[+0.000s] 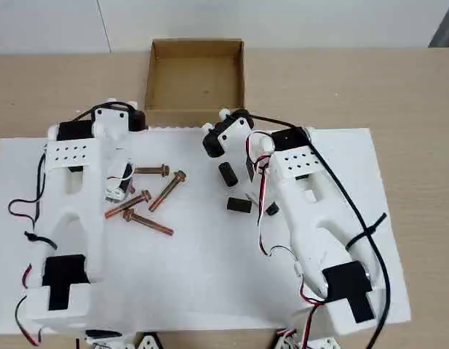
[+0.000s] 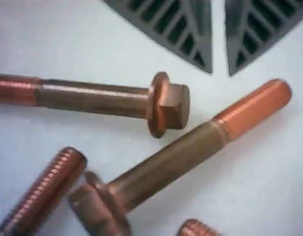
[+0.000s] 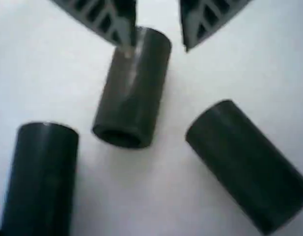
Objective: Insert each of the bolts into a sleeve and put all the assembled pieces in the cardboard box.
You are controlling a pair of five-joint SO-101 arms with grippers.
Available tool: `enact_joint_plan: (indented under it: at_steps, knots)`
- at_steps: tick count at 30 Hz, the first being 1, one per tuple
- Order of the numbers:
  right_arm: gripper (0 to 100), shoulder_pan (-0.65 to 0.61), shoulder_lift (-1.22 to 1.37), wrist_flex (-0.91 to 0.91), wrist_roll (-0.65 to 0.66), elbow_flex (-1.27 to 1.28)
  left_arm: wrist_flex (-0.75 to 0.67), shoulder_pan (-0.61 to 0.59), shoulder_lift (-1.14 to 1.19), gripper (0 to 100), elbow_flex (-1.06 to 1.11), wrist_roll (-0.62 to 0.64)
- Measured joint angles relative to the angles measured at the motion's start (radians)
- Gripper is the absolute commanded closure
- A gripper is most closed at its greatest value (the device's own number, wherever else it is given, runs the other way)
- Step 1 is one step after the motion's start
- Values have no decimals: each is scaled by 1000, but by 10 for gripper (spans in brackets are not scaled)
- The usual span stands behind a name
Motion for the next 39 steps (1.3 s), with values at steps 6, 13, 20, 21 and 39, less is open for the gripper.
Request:
enact_joint_plan:
  at_steps: [6, 13, 20, 21, 39]
  knots:
    - [872, 0, 80, 0, 0, 0, 0, 46, 0, 992, 0, 0]
    - [872, 9, 137, -35, 0, 0, 0, 51, 0, 992, 0, 0]
    - [873, 9, 216, -94, 2, 0, 0, 51, 0, 992, 0, 0]
    - [873, 9, 226, -94, 2, -2, 0, 51, 0, 992, 0, 0]
    - [991, 63, 235, -78, 2, -41, 0, 51, 0, 994, 0, 0]
